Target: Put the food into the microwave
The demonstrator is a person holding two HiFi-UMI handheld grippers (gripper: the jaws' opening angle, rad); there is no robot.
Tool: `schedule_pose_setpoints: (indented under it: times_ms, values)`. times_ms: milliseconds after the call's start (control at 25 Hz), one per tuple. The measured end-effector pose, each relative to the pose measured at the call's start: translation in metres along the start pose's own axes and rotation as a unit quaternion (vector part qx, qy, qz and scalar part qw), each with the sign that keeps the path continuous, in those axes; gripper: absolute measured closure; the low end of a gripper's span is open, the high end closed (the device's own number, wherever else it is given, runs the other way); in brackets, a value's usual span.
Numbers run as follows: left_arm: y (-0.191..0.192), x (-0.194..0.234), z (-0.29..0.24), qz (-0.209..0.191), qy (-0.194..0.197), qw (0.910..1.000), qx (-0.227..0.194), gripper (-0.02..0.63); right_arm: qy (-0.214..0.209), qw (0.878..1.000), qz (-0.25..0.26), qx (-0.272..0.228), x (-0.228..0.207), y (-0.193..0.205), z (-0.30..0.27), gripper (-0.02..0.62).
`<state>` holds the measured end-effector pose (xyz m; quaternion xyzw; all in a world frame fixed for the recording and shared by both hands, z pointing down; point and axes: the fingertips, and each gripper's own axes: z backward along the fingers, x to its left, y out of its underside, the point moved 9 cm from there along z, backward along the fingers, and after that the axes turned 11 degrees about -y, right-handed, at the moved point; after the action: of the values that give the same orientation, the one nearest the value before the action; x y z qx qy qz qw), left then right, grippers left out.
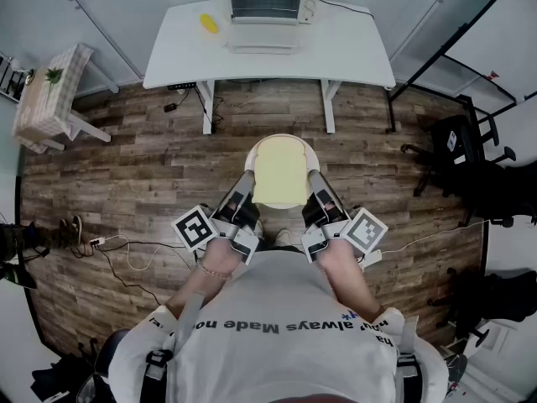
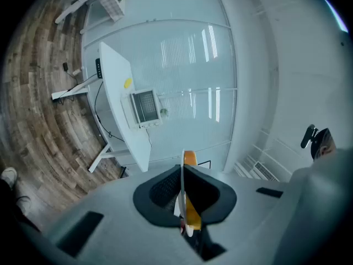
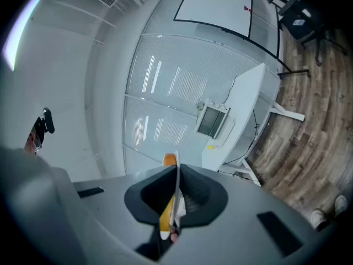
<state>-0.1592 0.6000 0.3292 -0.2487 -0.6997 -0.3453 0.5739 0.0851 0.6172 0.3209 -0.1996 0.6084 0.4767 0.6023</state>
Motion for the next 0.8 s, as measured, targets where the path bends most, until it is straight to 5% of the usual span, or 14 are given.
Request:
schedule_pose_setpoints:
  times_ms: [800]
  values:
    - [-0.033,0.012,0.013,0.011,0.006,0.9999,0.001,0.588,0.004,1.000,0.017,0.001,0.003,0.022,-0.029,0.571]
